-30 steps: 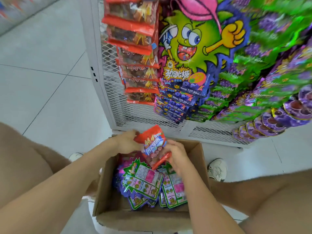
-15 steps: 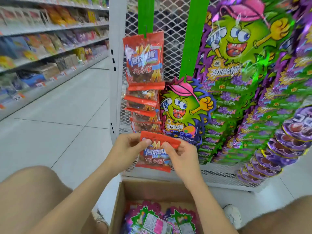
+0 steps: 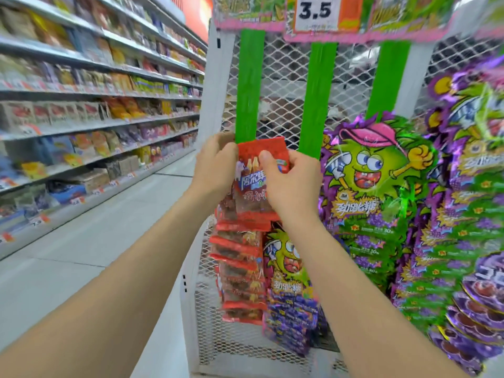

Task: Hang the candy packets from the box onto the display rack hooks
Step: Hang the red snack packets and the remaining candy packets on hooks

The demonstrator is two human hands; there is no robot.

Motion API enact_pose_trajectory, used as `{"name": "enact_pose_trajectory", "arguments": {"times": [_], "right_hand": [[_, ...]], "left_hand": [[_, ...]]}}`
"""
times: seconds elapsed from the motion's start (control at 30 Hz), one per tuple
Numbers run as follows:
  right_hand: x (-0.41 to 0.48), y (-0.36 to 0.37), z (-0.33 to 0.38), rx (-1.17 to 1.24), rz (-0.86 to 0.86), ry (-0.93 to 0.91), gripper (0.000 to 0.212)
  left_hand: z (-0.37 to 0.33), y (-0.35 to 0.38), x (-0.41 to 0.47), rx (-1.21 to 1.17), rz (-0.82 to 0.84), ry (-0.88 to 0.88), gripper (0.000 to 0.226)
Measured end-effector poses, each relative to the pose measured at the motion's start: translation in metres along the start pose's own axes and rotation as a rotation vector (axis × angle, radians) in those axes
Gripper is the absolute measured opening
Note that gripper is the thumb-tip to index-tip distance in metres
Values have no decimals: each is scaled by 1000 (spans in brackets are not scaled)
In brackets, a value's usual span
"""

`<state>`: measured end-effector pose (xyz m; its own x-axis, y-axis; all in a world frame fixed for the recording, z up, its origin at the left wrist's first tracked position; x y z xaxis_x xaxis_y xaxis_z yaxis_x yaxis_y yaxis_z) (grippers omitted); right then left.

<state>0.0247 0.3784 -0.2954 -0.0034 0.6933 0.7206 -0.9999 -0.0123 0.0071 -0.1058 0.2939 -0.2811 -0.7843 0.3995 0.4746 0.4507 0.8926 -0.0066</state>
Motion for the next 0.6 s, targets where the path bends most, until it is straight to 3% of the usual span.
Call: {"name": "enact_pose_trajectory", "arguments": {"times": [0.13, 0.27, 0.4, 0.5, 0.6], "right_hand": [[38, 24, 5, 46, 27, 103, 43], [58, 39, 12, 75, 63, 189, 51], [57, 44, 15, 91, 90, 278, 39], [53, 44, 17, 113, 113, 336, 24], [47, 40, 13, 103, 165, 412, 22]], "left_hand": [[-4, 3, 20, -25, -42, -55, 29], [-8, 7, 28, -228, -10, -150, 13], [-3, 8, 34, -269, 72, -311, 24], [-7, 10, 34, -263, 84, -344, 19], [-7, 8, 30, -232, 94, -330, 23]]}}
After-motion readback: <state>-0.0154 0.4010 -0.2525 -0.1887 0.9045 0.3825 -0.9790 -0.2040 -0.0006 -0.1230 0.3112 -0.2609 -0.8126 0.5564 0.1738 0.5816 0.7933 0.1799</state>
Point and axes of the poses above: each hand's wrist, its own x-axis towards the middle knuckle, its own y-axis out of the palm, z = x × y, the point moved 5 cm from there along x, towards the middle knuckle, and after that the axes turned 9 degrees about -z, right-handed, at the moved point
